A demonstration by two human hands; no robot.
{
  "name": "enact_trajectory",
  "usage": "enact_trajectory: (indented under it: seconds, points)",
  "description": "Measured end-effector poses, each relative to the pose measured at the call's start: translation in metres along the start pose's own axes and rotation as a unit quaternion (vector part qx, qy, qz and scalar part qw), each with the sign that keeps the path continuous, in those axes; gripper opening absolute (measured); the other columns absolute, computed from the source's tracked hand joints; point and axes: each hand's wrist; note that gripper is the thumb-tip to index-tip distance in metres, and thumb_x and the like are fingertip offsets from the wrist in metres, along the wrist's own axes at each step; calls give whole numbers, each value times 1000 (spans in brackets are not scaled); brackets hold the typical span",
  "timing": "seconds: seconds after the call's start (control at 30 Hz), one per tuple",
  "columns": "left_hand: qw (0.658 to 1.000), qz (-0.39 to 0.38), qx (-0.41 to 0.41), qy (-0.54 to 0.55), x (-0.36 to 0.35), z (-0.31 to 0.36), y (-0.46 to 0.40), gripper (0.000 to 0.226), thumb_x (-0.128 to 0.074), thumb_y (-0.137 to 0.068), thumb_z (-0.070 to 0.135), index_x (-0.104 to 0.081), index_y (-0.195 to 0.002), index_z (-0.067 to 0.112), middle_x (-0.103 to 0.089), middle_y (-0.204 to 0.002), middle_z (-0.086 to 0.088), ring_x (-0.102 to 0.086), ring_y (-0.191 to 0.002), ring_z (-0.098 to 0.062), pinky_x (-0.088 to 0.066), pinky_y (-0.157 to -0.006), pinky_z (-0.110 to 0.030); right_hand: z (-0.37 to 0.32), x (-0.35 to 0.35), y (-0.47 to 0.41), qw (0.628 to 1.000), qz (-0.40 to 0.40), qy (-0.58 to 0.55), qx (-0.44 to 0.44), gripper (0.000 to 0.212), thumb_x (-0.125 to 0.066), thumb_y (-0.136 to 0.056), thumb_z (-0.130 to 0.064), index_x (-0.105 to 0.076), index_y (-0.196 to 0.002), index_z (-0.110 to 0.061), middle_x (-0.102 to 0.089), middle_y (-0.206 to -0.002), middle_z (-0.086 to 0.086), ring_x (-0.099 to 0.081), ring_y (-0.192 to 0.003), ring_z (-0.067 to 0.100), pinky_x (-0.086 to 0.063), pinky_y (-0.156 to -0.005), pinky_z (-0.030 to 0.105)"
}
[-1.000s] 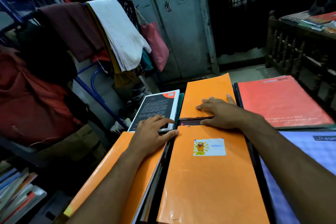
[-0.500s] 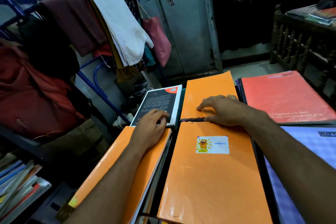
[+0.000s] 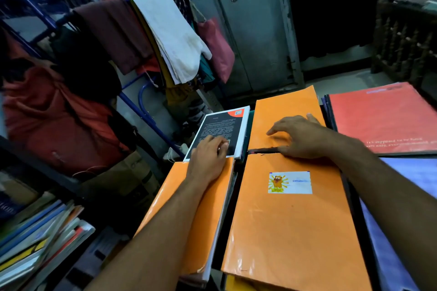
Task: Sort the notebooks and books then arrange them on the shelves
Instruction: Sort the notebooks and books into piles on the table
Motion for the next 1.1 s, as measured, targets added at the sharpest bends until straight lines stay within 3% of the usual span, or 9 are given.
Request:
enact_trajectory:
  seconds: [0.13, 0.3, 0.43, 0.57, 0.67, 0.77, 0.9, 1.0, 1.1]
  points:
    - [997, 51, 9, 50, 30, 21, 19, 27, -40, -104, 46, -59, -119, 33, -55, -110, 13, -53, -103, -6, -46, -94, -44, -17, -3, 3, 999, 23, -20, 42, 49, -65, -88, -41, -54, -136, -38, -47, -146, -11, -35, -142, 16, -6, -122, 58]
    - [996, -5, -12, 90, 105, 3, 99, 38, -50, -90, 63, -62, -115, 38, -64, -103, 16, -61, -98, -1, -51, -92, -42, -48, 5, 16, 997, -2, -18, 81, 56, -66, -77, -56, -63, -126, -30, -62, -127, 0, -56, -124, 24, -39, -108, 42]
    - [989, 0, 96, 114, 170, -57, 227, 40, -59, -81, 59, -69, -108, 31, -72, -96, 13, -67, -89, -5, -54, -85, -32, -149, 20, 36, 977, -17, -37, 211, 46, -76, -86, -36, -62, -128, -24, -62, -125, -8, -56, -116, 11, -36, -96, 20]
    - [954, 151, 234, 108, 219, -136, 354, 30, -64, -83, 52, -72, -100, 28, -74, -91, 15, -69, -84, -1, -56, -84, -33, -295, -11, 66, 924, -72, -80, 368, 41, -75, -87, -35, -64, -126, -27, -61, -119, -17, -53, -109, -5, -33, -91, 1]
    - [915, 251, 313, 53, 233, -178, 431, 13, -75, -88, 29, -71, -101, 29, -71, -97, 18, -67, -91, -1, -51, -87, -25, -386, -66, 72, 891, -123, -79, 430, 43, -74, -89, -32, -63, -129, -22, -63, -122, -10, -56, -114, 3, -39, -94, 8]
    - [888, 304, 342, -39, 233, -208, 484, 31, -64, -83, 44, -66, -111, 31, -65, -109, 11, -63, -104, -17, -47, -91, -31, -452, -121, 85, 883, -150, -88, 436, 44, -73, -89, -34, -61, -130, -20, -63, -127, -4, -57, -117, 10, -44, -100, 25]
    - [868, 232, 403, -173, 216, -237, 539, 61, -52, -79, 64, -60, -128, 28, -60, -132, 0, -57, -120, -27, -45, -101, -50, -516, -181, 113, 875, -162, -46, 453, 51, -68, -90, -43, -53, -136, -28, -58, -135, -4, -55, -122, 15, -43, -103, 35]
    - [874, 179, 379, -244, 203, -243, 551, 73, -71, -78, 60, -53, -139, 25, -50, -147, -4, -46, -135, -25, -38, -108, -50, -535, -211, 124, 884, -115, 30, 453, 55, -60, -90, -49, -43, -140, -33, -50, -137, -2, -45, -128, 22, -39, -103, 43]
    - [870, 197, 382, -240, 200, -249, 551, 79, -88, -68, 43, -57, -138, 24, -54, -144, -7, -50, -132, -29, -47, -101, -46, -551, -232, 134, 891, -32, 59, 450, 51, -58, -87, -50, -47, -134, -32, -49, -126, -1, -45, -118, 26, -34, -95, 43]
Point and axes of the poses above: each hand's wrist, its own y-axis away from the middle knuckle, its own x-axis out of the back of the hand, z = x × y
